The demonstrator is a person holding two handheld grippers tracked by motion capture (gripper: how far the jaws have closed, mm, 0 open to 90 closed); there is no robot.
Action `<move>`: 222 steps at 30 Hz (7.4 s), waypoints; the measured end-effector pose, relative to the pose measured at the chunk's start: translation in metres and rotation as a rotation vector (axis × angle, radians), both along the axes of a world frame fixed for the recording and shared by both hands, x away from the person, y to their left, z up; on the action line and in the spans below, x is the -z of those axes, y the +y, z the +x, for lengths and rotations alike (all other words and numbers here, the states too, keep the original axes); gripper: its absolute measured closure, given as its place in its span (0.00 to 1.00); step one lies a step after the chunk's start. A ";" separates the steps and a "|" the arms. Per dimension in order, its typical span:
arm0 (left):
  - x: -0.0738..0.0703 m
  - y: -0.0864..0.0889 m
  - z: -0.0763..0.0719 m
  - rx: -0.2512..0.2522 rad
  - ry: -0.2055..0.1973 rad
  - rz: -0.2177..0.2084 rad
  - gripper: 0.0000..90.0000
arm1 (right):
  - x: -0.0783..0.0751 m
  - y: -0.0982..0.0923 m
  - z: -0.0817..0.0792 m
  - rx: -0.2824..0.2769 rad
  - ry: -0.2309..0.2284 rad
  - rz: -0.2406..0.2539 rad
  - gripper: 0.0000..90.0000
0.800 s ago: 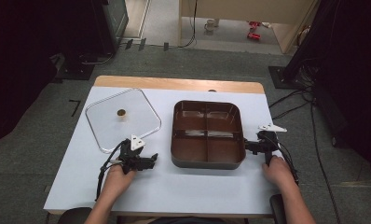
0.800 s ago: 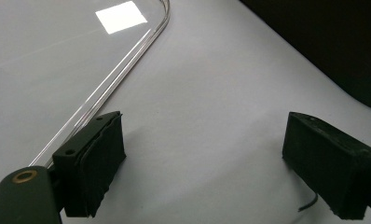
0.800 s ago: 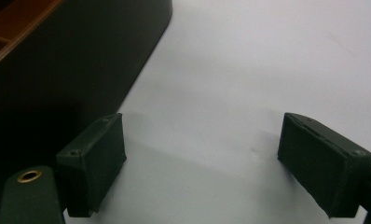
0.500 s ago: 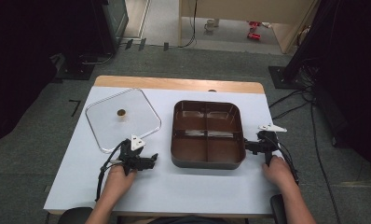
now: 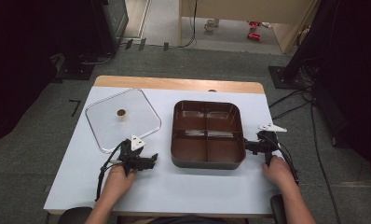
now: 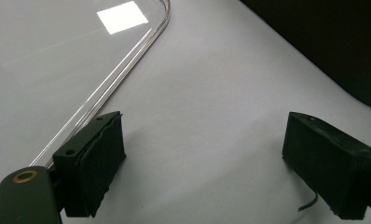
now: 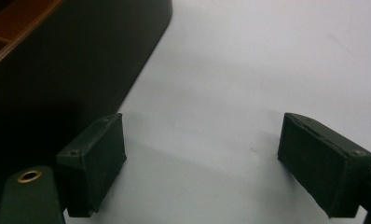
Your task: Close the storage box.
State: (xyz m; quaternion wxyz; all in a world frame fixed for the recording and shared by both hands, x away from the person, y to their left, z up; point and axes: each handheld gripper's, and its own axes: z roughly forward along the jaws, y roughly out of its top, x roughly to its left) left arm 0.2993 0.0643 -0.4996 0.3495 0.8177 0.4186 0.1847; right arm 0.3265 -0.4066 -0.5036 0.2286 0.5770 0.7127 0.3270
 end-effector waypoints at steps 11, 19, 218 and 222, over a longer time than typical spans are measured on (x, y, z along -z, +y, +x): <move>0.000 0.000 0.000 -0.002 -0.001 0.001 0.14 | 0.000 0.000 0.000 0.000 0.000 0.000 0.16; 0.000 0.000 0.000 -0.003 0.001 -0.002 0.14 | 0.000 0.000 0.000 0.000 0.000 0.000 0.16; -0.083 0.081 0.134 -0.060 0.088 -0.098 0.66 | 0.000 0.000 0.000 -0.002 -0.003 0.001 0.16; -0.093 0.072 0.130 -0.037 0.068 -0.096 0.66 | 0.000 0.000 0.000 -0.002 -0.003 0.001 0.16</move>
